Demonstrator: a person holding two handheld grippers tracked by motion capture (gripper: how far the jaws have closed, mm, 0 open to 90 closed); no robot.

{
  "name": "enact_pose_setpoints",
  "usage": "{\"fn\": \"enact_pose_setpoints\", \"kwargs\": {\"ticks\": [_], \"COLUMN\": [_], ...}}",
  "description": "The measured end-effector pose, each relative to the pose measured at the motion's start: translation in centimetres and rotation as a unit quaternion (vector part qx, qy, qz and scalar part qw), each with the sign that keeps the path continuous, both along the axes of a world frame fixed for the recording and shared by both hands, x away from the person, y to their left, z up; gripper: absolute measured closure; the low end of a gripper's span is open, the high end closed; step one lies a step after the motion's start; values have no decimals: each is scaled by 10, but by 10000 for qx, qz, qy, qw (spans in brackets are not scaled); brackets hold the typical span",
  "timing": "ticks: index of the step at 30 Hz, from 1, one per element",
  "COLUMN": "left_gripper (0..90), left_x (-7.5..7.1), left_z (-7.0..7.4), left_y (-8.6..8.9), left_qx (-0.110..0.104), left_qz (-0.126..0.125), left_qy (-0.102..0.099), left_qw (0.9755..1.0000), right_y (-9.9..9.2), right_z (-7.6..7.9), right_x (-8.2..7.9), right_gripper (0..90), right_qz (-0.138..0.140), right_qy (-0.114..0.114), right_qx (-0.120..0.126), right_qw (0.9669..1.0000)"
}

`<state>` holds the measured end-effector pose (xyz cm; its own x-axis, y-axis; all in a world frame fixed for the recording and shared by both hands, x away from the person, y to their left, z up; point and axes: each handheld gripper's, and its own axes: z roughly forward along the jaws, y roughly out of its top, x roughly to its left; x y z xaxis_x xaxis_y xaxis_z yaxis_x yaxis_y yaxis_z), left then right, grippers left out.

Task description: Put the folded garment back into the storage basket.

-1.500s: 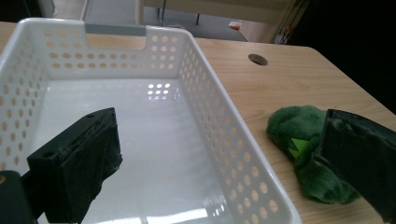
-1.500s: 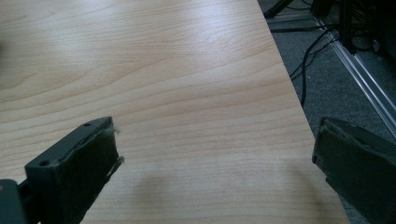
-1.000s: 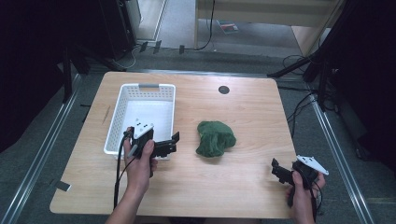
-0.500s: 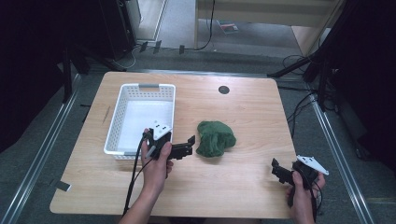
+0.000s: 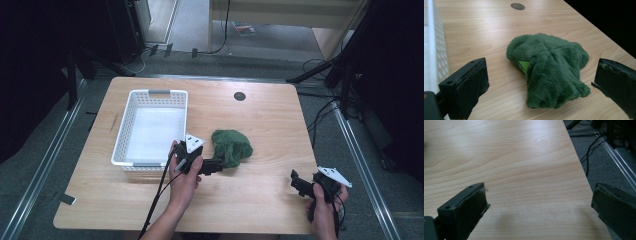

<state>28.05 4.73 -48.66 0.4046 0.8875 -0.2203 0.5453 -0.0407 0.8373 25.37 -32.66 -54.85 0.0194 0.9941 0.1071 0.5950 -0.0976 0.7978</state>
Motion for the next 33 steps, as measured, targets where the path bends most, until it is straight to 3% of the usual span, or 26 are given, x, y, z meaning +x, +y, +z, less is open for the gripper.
{"fn": "enact_pose_setpoints", "kwargs": {"ticks": [5,20,27,33], "left_gripper": [0,0,0,0], "left_x": [2,9,23,34], "left_z": [-3,-12,-22,-33], "left_y": [-8,-34,-48,-54], "left_qx": [27,260,434,432], "left_qz": [-19,-68,-62,-29], "left_qy": [43,-71,55,235], "left_qw": [10000,9996,9990,9988], "right_y": [0,0,0,0], "right_z": [0,0,0,0], "right_x": [0,0,0,0], "right_gripper": [2,2,2,1], "right_qz": [-4,18,25,41], "right_qy": [2,12,7,11], "right_qx": [8,0,13,16], "right_qw": [10000,10000,10000,10000]}}
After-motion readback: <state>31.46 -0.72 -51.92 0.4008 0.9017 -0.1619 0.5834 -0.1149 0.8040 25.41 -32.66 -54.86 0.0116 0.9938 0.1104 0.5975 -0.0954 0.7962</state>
